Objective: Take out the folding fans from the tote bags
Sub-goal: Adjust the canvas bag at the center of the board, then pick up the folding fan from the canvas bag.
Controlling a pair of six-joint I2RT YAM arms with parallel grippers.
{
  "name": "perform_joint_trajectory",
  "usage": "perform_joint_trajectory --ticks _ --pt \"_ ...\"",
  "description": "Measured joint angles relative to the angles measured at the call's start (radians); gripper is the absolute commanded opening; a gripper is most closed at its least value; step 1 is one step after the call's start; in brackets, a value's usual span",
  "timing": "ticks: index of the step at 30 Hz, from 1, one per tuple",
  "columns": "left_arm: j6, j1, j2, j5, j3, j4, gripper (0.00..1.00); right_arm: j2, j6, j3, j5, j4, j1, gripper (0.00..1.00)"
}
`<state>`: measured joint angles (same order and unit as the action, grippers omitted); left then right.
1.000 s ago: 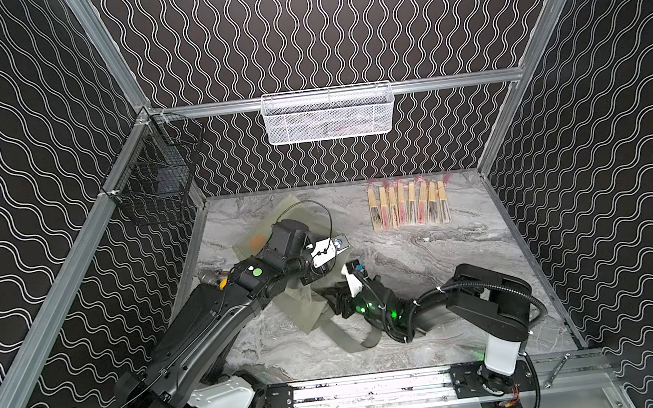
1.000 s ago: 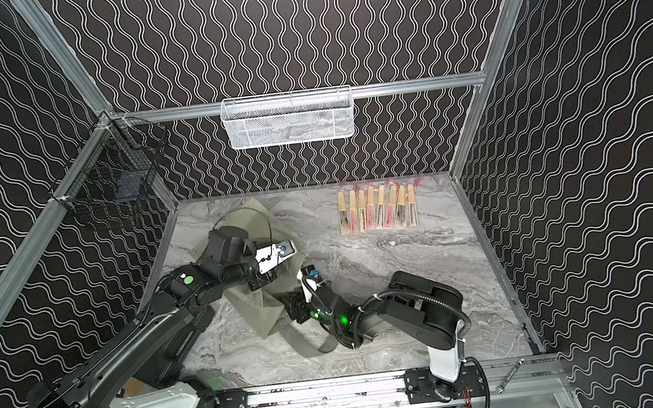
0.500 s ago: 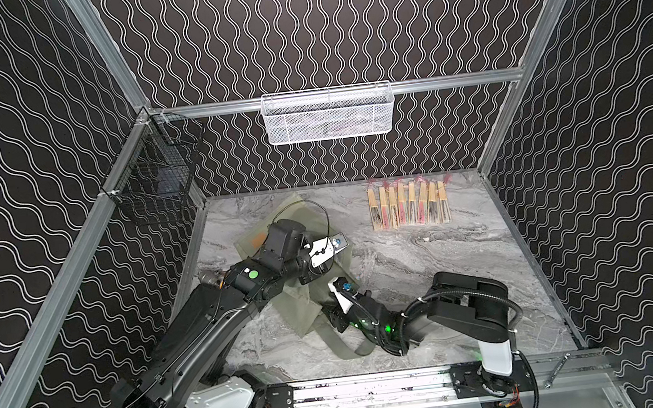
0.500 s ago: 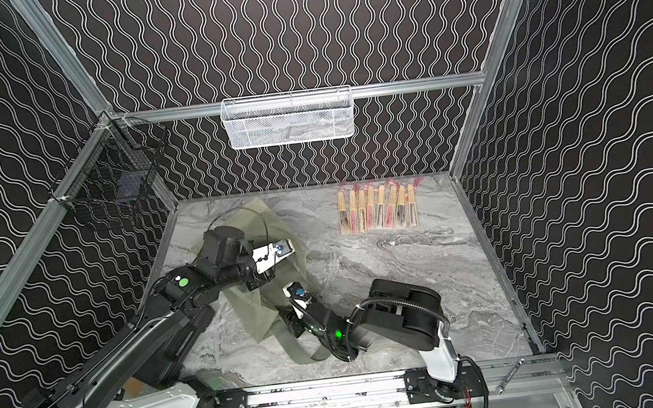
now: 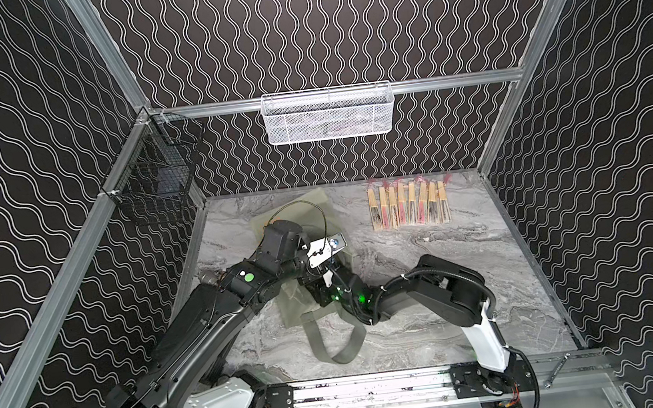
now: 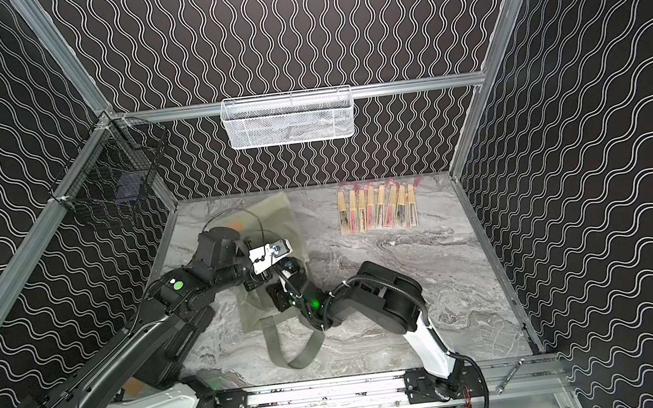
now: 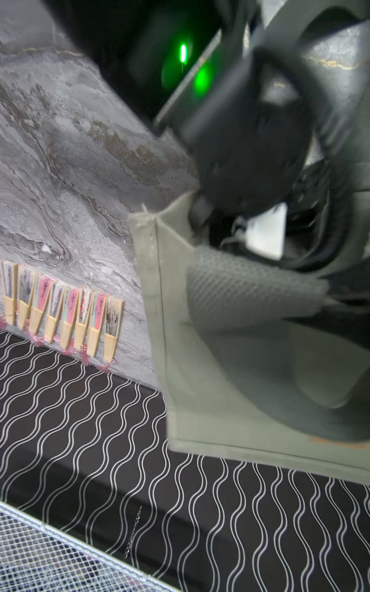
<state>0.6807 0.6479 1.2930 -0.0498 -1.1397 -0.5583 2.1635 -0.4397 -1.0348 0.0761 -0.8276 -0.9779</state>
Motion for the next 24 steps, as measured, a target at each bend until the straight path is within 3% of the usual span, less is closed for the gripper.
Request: perform_joint_trajectory --ticks 5,12,20,24 --pt "0.000 0.000 -0.008 0.000 -0.001 0.019 0.00 0.074 -0.149 -0.158 -0.054 0.037 0.029 0.47" --pt "0.000 0.000 -0.008 -0.002 -0.001 0.015 0.00 0.138 -0.343 -0.252 -0.020 0.094 0.111 0.47" --pt "0.000 0.000 -0.046 -0.033 0.006 0.030 0.00 0.250 -0.464 -0.452 -0.044 0.134 0.160 0.55" --pt "0.008 0.001 -0.068 -0.041 0.021 0.039 0.00 0.311 -0.496 -0.496 -0.053 0.048 0.166 0.60"
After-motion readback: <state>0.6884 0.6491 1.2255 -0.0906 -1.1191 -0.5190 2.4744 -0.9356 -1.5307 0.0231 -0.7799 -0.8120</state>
